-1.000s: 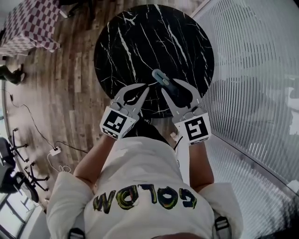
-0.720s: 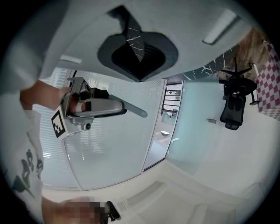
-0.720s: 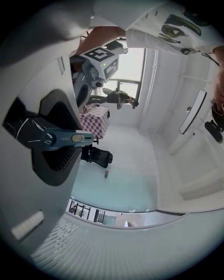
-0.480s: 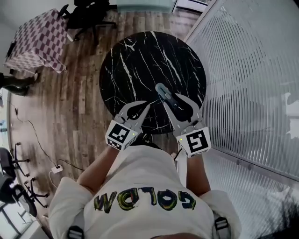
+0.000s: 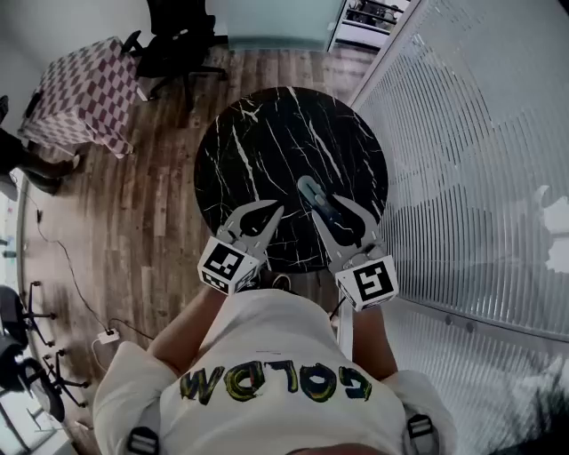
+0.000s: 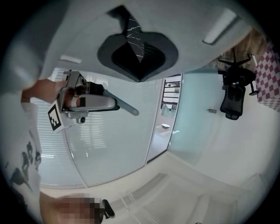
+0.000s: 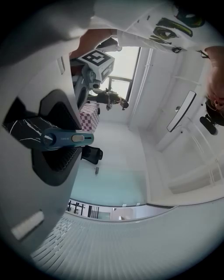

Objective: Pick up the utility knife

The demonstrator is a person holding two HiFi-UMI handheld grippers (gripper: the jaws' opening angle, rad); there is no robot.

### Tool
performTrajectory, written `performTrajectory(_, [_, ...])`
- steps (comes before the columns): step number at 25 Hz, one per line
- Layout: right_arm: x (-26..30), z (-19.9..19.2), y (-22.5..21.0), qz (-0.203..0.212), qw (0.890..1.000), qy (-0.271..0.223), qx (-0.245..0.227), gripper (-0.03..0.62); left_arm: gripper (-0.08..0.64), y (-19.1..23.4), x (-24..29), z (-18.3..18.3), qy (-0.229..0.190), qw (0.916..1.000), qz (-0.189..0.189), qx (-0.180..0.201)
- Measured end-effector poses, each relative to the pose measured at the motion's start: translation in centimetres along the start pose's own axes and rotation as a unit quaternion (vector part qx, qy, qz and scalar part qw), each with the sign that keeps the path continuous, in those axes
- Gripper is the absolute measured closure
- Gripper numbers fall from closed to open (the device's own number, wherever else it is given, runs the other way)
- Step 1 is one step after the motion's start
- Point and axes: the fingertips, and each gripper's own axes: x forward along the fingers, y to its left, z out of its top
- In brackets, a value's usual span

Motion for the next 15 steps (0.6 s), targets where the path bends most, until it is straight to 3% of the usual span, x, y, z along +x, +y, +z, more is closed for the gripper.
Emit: performTrajectory(15, [-0.24, -0.17, -0.61, -0.003, 1.0, -0.01, 0.005, 0.463, 0.557, -0.2, 0.44, 0.75, -0.006, 1.0, 0.002, -0.006])
